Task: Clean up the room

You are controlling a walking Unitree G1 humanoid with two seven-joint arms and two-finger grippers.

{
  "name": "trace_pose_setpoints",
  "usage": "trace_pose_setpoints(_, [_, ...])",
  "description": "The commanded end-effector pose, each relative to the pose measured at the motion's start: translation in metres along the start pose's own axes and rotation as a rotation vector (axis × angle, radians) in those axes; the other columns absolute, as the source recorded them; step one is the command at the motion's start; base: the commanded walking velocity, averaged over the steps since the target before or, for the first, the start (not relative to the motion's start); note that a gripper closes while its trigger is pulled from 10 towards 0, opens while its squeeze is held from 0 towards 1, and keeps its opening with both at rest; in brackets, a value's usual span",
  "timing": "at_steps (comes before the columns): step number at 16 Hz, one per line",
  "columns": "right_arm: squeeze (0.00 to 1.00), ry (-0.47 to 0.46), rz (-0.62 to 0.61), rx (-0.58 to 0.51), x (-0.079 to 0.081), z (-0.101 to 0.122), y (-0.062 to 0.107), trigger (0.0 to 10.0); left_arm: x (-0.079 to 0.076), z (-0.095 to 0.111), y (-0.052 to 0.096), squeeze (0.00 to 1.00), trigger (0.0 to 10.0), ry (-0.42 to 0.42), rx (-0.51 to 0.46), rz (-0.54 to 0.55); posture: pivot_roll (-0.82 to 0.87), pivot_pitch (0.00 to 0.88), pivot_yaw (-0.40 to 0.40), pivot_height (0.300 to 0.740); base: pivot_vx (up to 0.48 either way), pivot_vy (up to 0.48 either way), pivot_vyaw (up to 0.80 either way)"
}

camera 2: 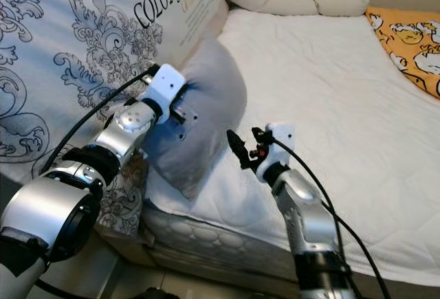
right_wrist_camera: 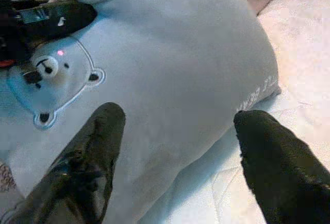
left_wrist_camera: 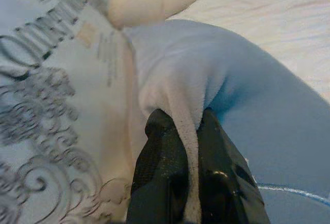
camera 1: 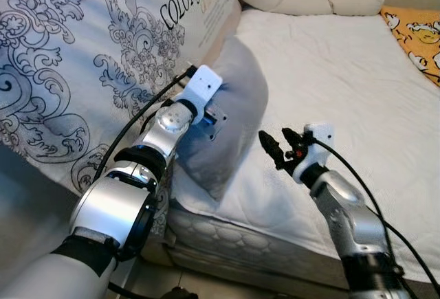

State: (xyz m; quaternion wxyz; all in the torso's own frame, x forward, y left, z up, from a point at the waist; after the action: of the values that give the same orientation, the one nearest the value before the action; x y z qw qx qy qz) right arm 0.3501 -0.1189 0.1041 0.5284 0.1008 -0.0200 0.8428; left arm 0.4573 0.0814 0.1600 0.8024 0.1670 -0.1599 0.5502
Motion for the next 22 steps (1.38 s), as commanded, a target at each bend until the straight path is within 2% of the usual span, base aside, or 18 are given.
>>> trace_pose_setpoints(1, [1.00, 0.006, 0.025, -0.008, 0.005, 0.006, 0.001, 10.0, 0.021, 0.027, -0.004, 0.00, 10.0, -0.022, -0.069, 0.072, -0.25, 0.000, 0.085, 0.740, 0.000, 0.000, 0.00])
trace_pose_setpoints(4, [1.00, 0.046, 0.018, 0.000, -0.001, 0.014, 0.015, 10.0, 0.044, 0.030, -0.001, 0.00, 10.0, -0.050, -0.070, 0.189, -0.32, 0.000, 0.085, 0.740, 0.000, 0.000, 0.00])
trace_pose_setpoints(7, [1.00, 0.072, 0.012, -0.004, -0.001, 0.026, 0.026, 10.0, 0.053, 0.042, -0.002, 0.00, 10.0, -0.071, -0.095, 0.219, -0.35, 0.000, 0.085, 0.740, 0.000, 0.000, 0.00])
trace_pose_setpoints(11, [1.00, 0.082, 0.004, -0.020, 0.003, 0.039, 0.035, 10.0, 0.057, 0.058, -0.004, 0.00, 10.0, -0.081, -0.125, 0.225, -0.37, 0.009, 0.092, 0.740, 0.000, 0.000, 0.00])
trace_pose_setpoints(12, [1.00, 0.083, 0.001, -0.023, 0.004, 0.044, 0.037, 10.0, 0.059, 0.063, -0.005, 0.00, 10.0, -0.072, -0.130, 0.226, -0.38, 0.061, 0.098, 0.740, 0.000, 0.000, 0.00])
trace_pose_setpoints(16, [1.00, 0.089, -0.013, -0.006, 0.003, 0.052, 0.048, 10.0, 0.075, 0.070, -0.004, 0.00, 10.0, -0.032, -0.118, 0.283, -0.40, 0.145, 0.099, 0.740, 0.000, 0.000, 0.00])
trace_pose_setpoints(20, [1.00, 0.096, 0.001, 0.026, 0.011, 0.053, 0.062, 10.0, 0.076, 0.043, 0.000, 0.00, 10.0, -0.037, -0.051, 0.319, -0.44, 0.213, 0.089, 0.740, 0.000, 0.000, 0.00])
trace_pose_setpoints(22, [1.00, 0.099, 0.033, 0.058, 0.022, 0.052, 0.076, 10.0, 0.066, 0.004, 0.006, 0.00, 10.0, -0.013, 0.048, 0.303, -0.46, 0.234, 0.082, 0.740, 0.000, 0.000, 0.00])
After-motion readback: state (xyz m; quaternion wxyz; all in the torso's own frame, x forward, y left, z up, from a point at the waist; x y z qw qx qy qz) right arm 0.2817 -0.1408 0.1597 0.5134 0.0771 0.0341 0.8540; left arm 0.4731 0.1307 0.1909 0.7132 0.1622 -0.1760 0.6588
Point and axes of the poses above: a point about 5 cm out from each wrist's last joint towards the gripper, its own y axis pointing back from the gripper into the wrist, its own z axis along the axis of the wrist's last joint, x = y × z, the point moved 6 cm from there along -y, pointing out of the wrist towards the gripper, and after that the axes turned 2 degrees about y, right-handed, at the moved point
